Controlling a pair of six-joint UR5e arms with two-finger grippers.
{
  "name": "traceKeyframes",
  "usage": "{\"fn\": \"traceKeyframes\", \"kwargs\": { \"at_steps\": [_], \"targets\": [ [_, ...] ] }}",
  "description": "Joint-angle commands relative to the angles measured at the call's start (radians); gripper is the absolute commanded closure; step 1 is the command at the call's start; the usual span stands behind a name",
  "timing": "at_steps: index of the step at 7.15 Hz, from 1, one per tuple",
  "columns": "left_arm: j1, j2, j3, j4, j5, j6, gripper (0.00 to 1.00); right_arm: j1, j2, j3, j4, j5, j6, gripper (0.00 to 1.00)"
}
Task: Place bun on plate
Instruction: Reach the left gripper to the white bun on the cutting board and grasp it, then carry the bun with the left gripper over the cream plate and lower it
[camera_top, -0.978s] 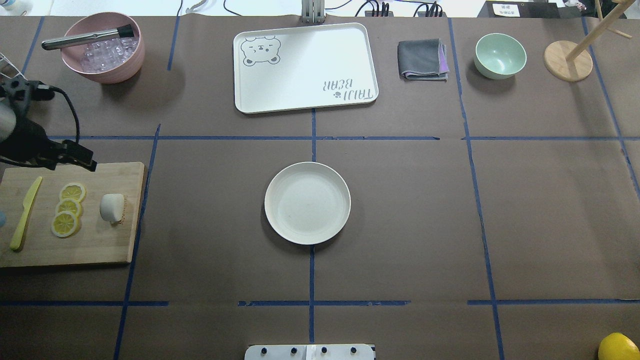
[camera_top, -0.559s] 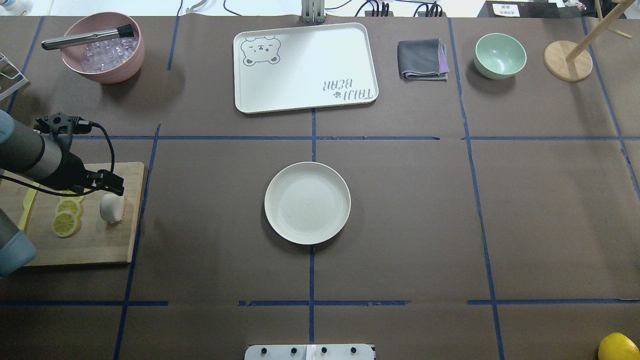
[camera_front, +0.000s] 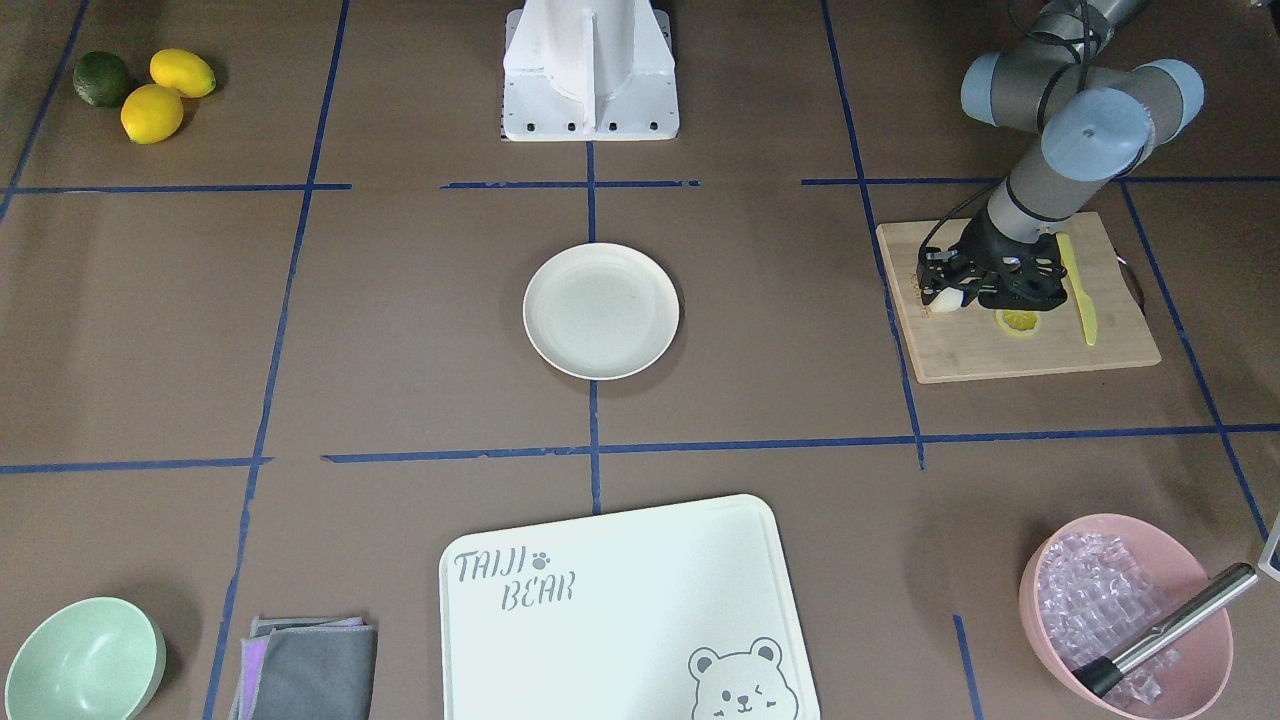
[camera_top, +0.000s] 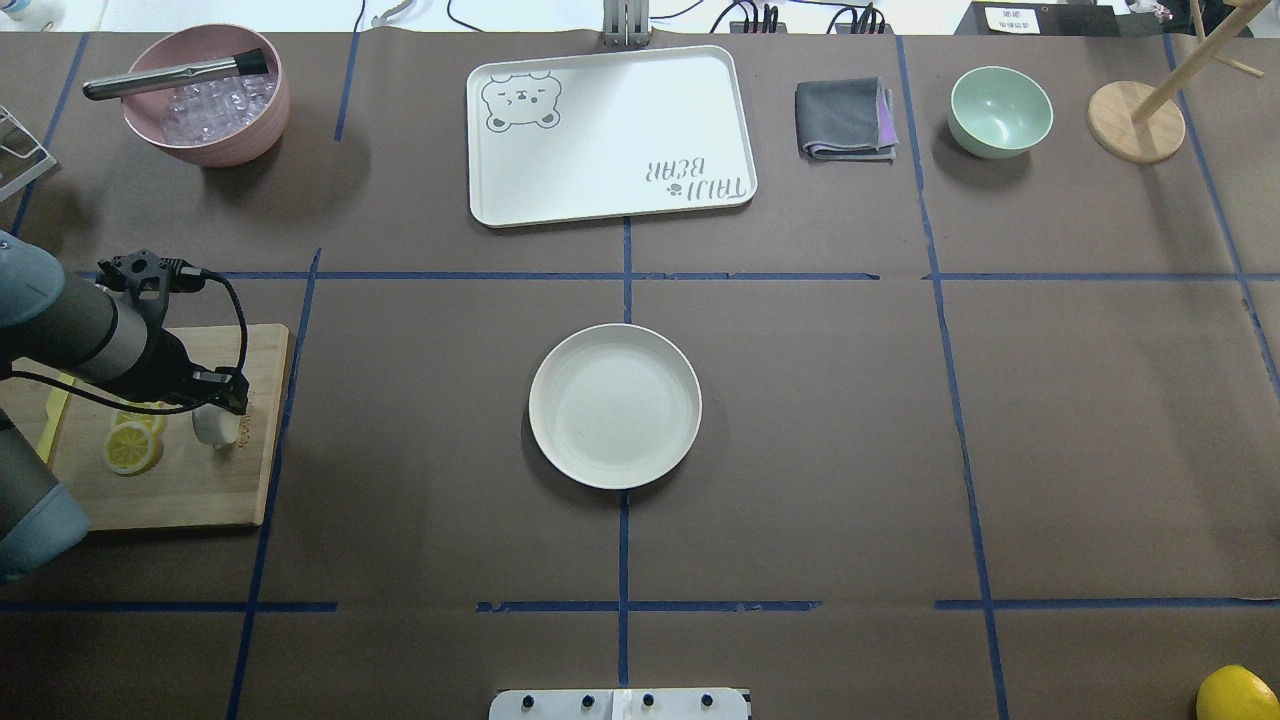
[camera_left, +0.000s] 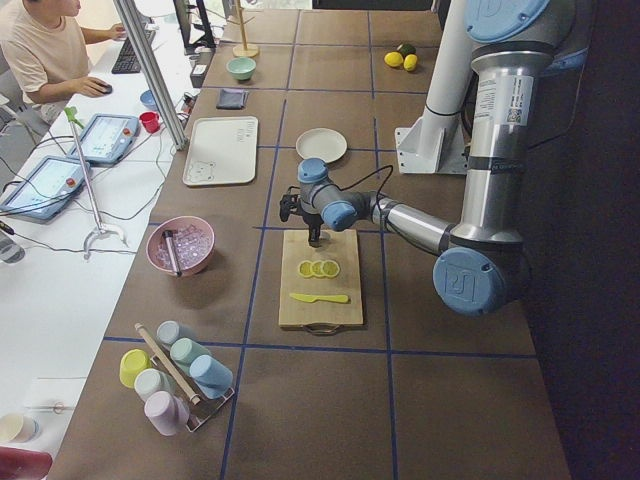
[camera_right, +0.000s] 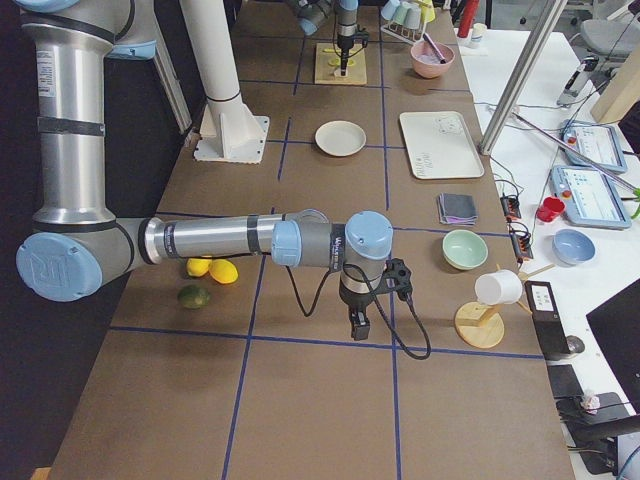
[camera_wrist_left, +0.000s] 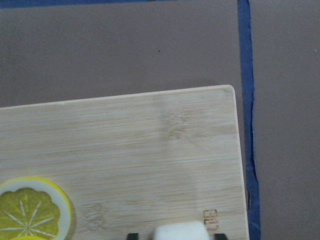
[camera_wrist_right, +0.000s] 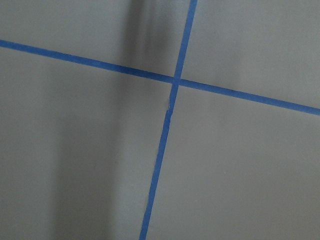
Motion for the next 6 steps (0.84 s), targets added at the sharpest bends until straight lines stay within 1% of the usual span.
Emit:
{"fn": "traceKeyframes", "kwargs": {
  "at_steps": [1, 2, 3, 4, 5, 6],
  "targets": [
    [0.003, -0.007, -0.029, 0.01, -0.006, -0.003, 0.55, -0.001, 0.0, 0.002, 0.0, 0.0, 0.0, 0.0],
    [0.003, -0.02, -0.059, 0.033, -0.006, -0.003, 0.55, -0.001, -0.002, 0.005, -0.002, 0.0, 0.0, 0.0],
    [0.001, -0.087, -0.098, 0.147, -0.005, -0.003, 0.55, -0.001, -0.008, 0.006, -0.002, 0.002, 0.0, 0.0],
    [0.001, -0.187, -0.106, 0.262, 0.001, -0.006, 0.56, -0.001, -0.008, 0.011, 0.0, 0.002, 0.0, 0.0],
    [0.011, -0.319, -0.081, 0.351, 0.003, -0.077, 0.56, -0.001, -0.009, 0.012, 0.0, 0.002, 0.002, 0.0],
    [0.038, -0.436, -0.046, 0.404, 0.006, -0.151, 0.56, -0.001, -0.01, 0.012, -0.002, 0.002, 0.0, 0.0]
  ]
}}
